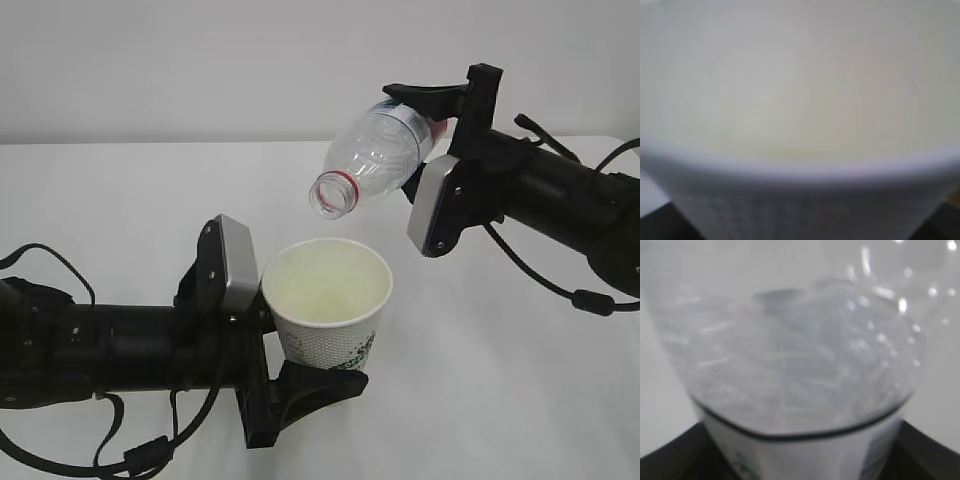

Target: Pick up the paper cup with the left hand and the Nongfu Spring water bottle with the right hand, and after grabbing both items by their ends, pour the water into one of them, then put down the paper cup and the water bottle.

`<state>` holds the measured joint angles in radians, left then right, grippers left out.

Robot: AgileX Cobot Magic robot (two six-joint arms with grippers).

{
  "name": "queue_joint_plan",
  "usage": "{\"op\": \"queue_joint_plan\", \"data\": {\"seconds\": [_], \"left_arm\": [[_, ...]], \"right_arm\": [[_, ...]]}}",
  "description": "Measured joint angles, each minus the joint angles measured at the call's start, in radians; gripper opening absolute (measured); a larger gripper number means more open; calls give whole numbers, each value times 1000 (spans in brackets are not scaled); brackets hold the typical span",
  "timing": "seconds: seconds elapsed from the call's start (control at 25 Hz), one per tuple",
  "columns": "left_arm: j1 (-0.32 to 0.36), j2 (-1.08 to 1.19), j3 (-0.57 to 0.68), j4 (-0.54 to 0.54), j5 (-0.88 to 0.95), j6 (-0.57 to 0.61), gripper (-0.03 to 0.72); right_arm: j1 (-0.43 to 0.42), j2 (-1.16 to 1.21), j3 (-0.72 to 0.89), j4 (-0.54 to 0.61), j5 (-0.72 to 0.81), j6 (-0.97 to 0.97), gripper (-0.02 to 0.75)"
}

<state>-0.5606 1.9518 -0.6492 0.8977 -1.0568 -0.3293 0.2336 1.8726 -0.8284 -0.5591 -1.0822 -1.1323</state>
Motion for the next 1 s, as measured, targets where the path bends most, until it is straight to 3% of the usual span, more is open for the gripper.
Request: {"op": "queue_joint_plan", "data": {"seconds": [1.0], "left_arm": [[0, 0, 0, -56, -34, 0, 568]], "right_arm": [[0, 0, 0, 1, 0, -43, 531]]}}
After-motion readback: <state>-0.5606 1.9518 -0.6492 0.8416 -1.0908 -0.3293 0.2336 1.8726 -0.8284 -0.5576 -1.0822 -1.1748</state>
